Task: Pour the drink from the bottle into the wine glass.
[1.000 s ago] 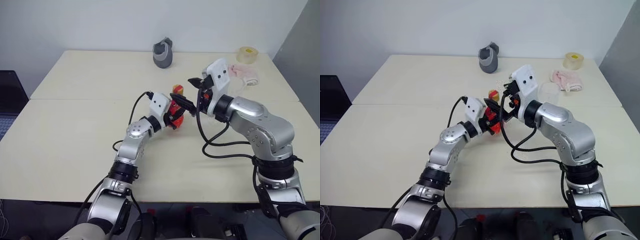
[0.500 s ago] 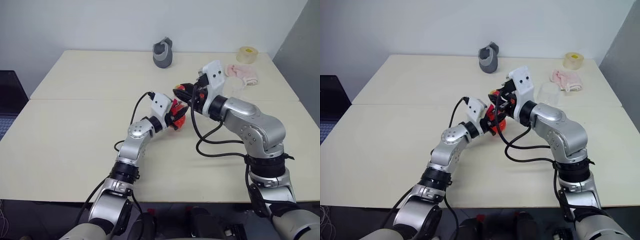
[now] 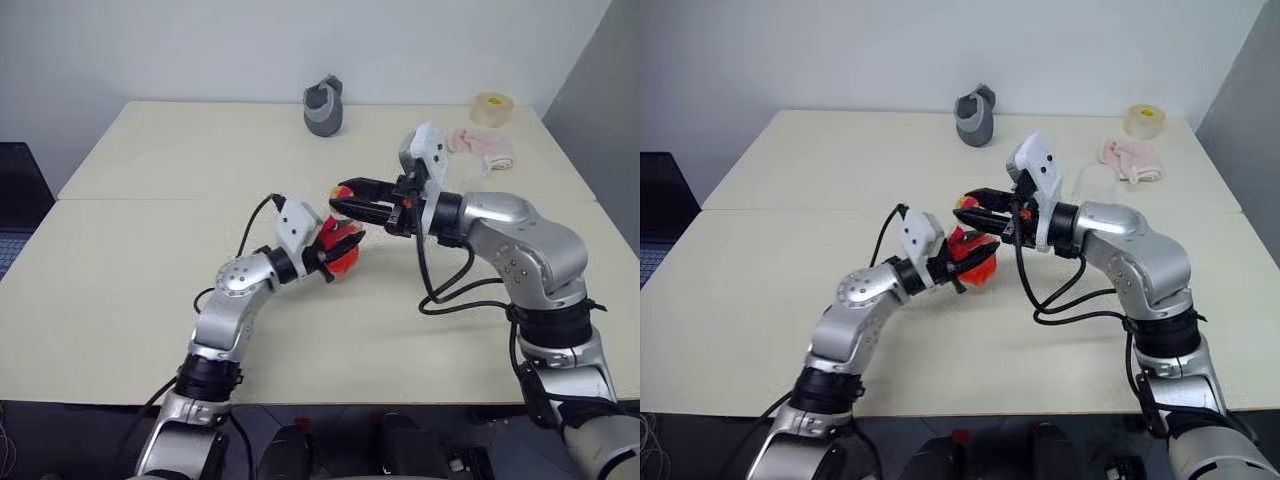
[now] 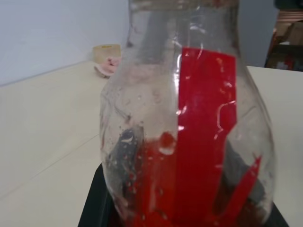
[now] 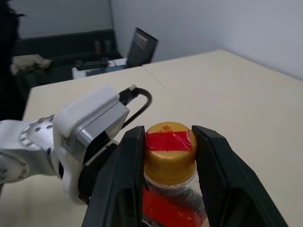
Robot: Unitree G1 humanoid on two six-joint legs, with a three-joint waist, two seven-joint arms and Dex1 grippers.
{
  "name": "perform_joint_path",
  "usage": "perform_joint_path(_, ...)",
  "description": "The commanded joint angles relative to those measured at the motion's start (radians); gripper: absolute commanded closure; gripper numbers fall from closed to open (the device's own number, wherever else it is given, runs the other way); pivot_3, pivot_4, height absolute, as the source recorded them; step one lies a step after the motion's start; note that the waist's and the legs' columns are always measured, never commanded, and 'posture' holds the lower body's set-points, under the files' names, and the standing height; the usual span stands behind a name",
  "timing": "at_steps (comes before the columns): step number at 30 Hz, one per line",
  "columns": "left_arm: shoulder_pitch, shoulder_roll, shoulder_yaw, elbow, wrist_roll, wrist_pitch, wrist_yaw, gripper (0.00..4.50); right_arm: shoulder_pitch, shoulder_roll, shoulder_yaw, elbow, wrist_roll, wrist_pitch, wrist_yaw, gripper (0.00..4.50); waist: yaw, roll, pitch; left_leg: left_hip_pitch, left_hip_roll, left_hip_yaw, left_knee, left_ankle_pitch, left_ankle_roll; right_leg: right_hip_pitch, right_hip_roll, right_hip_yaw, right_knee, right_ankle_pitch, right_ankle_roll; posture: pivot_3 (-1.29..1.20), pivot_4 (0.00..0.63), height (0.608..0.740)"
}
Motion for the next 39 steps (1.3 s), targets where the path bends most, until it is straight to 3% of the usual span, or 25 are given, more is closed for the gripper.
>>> perform_joint_path(1, 0.025, 0.039, -0.008, -0.165, -0.085, 0.055, -0.061, 3.11, -0.06, -0.012, 0.023, 0.044, -0.002, -0.11, 0.131, 3.29, -0.001, 0.0, 0.0, 0.0, 0.0, 0.0, 0.0, 0.0, 0.0, 0.0, 0.0, 0.0, 0.0, 0.0, 0.0, 0.0, 0.15, 0.74)
perform_joint_path(3, 0.045, 0.053, 0.003, -0.208, -0.108, 0.09, -0.048, 3.11, -0.087, -0.008, 0.016, 0.077, 0.002, -0.107, 0.144, 3.29, -0.001, 0.0, 0.0, 0.0, 0.001, 0.0, 0.0, 0.0, 0.0, 0.0, 0.0, 0.0, 0.0, 0.0, 0.0, 0.0, 0.15, 0.74)
perform_joint_path(7, 0.075, 0.065, 0.024, -0.25, -0.125, 0.135, -0.014, 3.11, -0.094, -0.018, -0.01, 0.074, 0.021, -0.065, 0.134, 1.95, 0.002, 0.0, 0.0, 0.0, 0.001, -0.002, 0.0, 0.0, 0.0, 0.0, -0.001, 0.0, 0.0, 0.0, 0.0, 0.0, 0.15, 0.74)
perform_joint_path(12, 0.099, 0.054, 0.052, -0.233, -0.113, 0.161, 0.059, 3.11, 0.003, -0.096, -0.075, -0.084, 0.081, 0.06, 0.066, 0.22, 0.01, 0.0, 0.0, -0.002, 0.0, -0.004, 0.001, 0.0, 0.0, 0.0, -0.003, -0.001, -0.001, 0.0, 0.0, 0.0, 0.15, 0.74)
perform_joint_path(18, 0.049, 0.041, 0.046, -0.103, -0.07, 0.092, 0.087, 3.11, 0.081, -0.081, -0.112, -0.215, 0.091, 0.157, -0.128, 0.22, 0.003, 0.001, 0.0, 0.0, 0.001, -0.002, 0.0, 0.0, 0.0, 0.0, -0.002, 0.0, 0.0, 0.0, 0.0, 0.0, 0.15, 0.74)
perform_joint_path(25, -0.136, -0.035, 0.026, 0.19, 0.008, -0.076, 0.085, 3.11, 0.066, 0.093, -0.07, -0.226, 0.016, 0.175, -0.386, 0.22, 0.004, 0.001, 0.0, -0.001, 0.0, -0.001, 0.001, 0.002, -0.004, 0.0, -0.001, -0.001, 0.0, 0.001, -0.001, 0.0, 0.15, 0.74)
perform_joint_path(33, -0.196, -0.081, 0.016, 0.29, 0.021, -0.153, 0.05, 3.11, 0.018, 0.135, -0.05, -0.16, -0.055, 0.141, -0.455, 0.22, 0.002, 0.001, 0.0, -0.002, -0.002, -0.001, 0.0, 0.003, -0.005, -0.002, -0.001, 0.0, -0.001, 0.0, -0.001, 0.0, 0.15, 0.74)
perform_joint_path(39, -0.189, -0.105, 0.021, 0.268, 0.009, -0.135, 0.045, 3.47, 0.001, 0.157, -0.046, -0.121, -0.069, 0.127, -0.468, 0.18, 0.002, 0.001, 0.0, -0.002, -0.001, -0.001, 0.0, 0.003, -0.005, -0.002, -0.001, -0.001, 0.001, 0.001, -0.001, 0.0, 0.15, 0.74)
